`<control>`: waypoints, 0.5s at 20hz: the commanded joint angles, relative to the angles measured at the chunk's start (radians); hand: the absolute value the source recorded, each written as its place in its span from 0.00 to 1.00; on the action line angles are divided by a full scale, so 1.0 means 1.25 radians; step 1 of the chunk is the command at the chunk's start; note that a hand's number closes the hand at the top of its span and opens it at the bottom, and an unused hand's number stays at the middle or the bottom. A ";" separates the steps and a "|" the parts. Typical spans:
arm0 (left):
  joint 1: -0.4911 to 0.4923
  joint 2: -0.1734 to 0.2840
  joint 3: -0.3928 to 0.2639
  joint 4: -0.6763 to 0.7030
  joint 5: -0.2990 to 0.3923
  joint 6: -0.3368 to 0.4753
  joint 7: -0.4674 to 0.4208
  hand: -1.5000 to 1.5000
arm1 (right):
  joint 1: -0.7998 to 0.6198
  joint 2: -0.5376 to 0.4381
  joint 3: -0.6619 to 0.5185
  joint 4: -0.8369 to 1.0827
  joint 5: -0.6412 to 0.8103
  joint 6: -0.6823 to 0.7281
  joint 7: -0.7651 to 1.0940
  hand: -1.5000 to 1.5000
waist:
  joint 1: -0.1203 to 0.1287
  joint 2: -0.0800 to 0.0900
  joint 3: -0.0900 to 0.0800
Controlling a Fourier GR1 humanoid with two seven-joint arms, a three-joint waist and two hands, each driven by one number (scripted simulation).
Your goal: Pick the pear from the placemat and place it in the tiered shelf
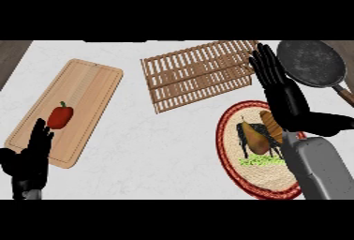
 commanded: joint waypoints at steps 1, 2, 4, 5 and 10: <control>-0.068 0.003 -0.033 0.020 -0.029 -0.018 0.026 0.50 | -0.030 -0.037 0.000 0.027 0.070 -0.066 0.109 0.00 | 0.002 0.003 0.005; -0.025 0.013 -0.059 -0.003 -0.039 -0.043 0.006 0.50 | -0.032 -0.128 -0.026 0.077 0.091 -0.052 0.166 0.00 | 0.000 0.004 0.004; -0.028 0.030 -0.101 -0.007 -0.058 -0.089 0.006 0.50 | 0.007 -0.231 -0.008 0.137 0.183 -0.069 0.244 0.00 | -0.031 0.008 -0.001; -0.033 0.033 -0.118 -0.017 -0.071 -0.097 -0.003 0.50 | 0.009 -0.287 -0.009 0.168 0.226 -0.077 0.284 0.00 | -0.039 0.010 -0.004; -0.055 0.031 -0.192 -0.010 -0.085 -0.168 0.034 0.50 | 0.012 -0.369 -0.008 0.267 0.326 -0.135 0.515 1.00 | -0.020 0.007 0.002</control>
